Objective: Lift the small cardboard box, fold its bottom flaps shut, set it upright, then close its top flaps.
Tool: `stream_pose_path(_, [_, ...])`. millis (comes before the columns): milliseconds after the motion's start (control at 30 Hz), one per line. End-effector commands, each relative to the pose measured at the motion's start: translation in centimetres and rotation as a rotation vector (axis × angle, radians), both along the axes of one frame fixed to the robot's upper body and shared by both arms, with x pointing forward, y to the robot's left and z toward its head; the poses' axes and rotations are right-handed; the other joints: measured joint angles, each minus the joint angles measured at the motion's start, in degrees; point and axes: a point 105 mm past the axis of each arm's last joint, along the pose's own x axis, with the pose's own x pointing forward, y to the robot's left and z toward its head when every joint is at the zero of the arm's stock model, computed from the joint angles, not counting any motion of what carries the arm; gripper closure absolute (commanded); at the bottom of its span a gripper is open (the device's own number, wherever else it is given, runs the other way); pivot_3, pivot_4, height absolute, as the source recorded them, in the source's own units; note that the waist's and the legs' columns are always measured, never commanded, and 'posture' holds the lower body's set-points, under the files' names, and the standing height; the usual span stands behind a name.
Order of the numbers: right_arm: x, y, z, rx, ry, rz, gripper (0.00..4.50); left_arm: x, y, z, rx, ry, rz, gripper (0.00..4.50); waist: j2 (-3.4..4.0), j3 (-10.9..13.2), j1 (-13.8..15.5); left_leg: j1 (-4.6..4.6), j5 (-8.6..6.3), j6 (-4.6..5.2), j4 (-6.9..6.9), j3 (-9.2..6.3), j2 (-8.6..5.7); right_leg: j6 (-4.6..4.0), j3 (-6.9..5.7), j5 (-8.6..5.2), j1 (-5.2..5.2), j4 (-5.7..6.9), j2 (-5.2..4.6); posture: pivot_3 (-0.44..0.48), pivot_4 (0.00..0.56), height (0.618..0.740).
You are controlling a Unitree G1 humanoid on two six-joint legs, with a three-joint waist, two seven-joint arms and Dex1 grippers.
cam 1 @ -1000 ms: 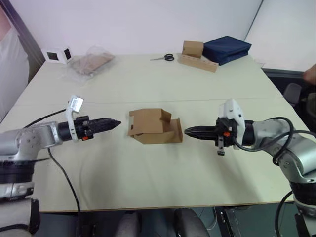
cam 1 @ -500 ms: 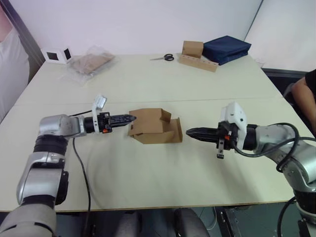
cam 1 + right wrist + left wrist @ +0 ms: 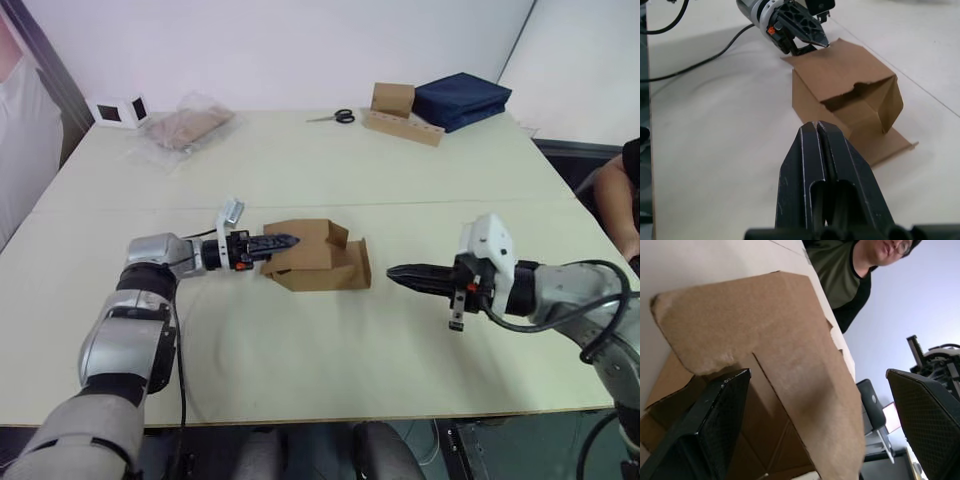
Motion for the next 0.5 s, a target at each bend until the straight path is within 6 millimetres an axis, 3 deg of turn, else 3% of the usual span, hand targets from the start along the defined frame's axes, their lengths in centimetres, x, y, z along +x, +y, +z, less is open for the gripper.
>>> stream_pose_path(33, [-0.75,0.04,1.02,-0.006,-0.044,-0.001,4.50,0.51,-0.58,1.44,-0.033,-0.049,-0.011,0.06,0.00,0.0,0.0,0.00,0.00,0.00,0.00,0.00,0.00,0.00,0.00,0.00,0.00,0.00,0.00,0.000,0.150,0.740])
stream_pose_path(400, [-1.13,-0.02,1.10,-0.003,-0.044,-0.034,4.50,0.89,-1.06,1.66,-0.047,-0.049,-0.008,0.06,-0.01,0.0,-0.1,0.00,0.00,0.00,0.01,-0.01,0.00,0.00,0.00,0.00,-0.01,0.02,0.01,0.000,0.150,0.740])
stream_pose_path(500, [-1.08,0.03,1.08,-0.001,-0.045,-0.038,4.50,0.85,-0.78,1.63,-0.043,-0.049,-0.007,0.80,-0.01,0.0,-0.1,0.00,0.00,0.00,0.01,-0.01,0.00,0.00,0.00,0.00,0.00,0.02,0.01,0.000,0.150,0.740])
